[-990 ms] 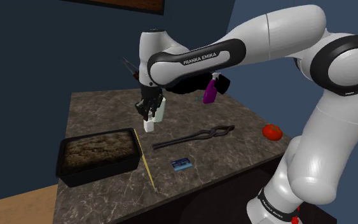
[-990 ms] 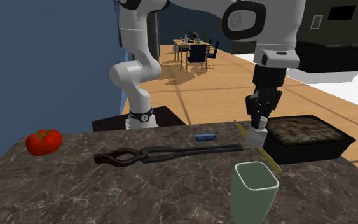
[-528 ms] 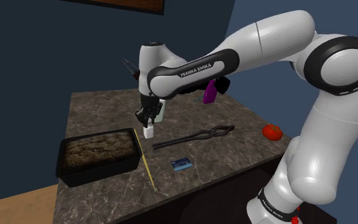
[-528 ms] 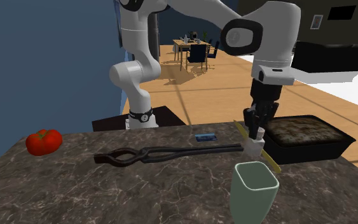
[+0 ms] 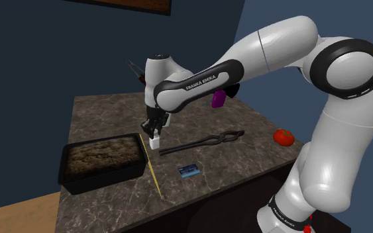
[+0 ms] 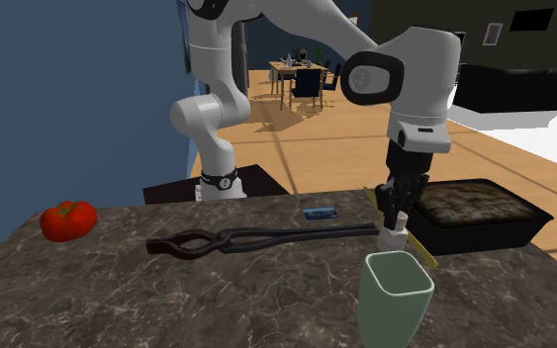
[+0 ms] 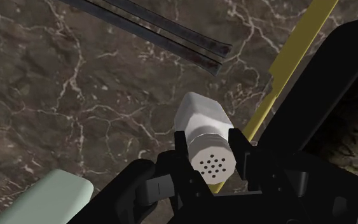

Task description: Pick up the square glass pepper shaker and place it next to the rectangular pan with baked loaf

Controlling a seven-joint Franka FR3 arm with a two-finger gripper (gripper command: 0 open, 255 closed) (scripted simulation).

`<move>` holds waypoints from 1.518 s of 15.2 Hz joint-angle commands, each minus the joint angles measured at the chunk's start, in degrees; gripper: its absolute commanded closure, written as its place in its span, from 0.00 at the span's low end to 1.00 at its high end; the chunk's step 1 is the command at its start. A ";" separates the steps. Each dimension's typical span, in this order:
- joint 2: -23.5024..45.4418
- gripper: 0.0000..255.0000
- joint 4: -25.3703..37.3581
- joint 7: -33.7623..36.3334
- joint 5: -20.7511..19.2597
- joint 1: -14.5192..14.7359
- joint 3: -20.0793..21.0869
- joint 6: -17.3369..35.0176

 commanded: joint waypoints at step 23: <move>-3.33 0.00 3.22 -0.63 1.04 0.09 0.33 -6.46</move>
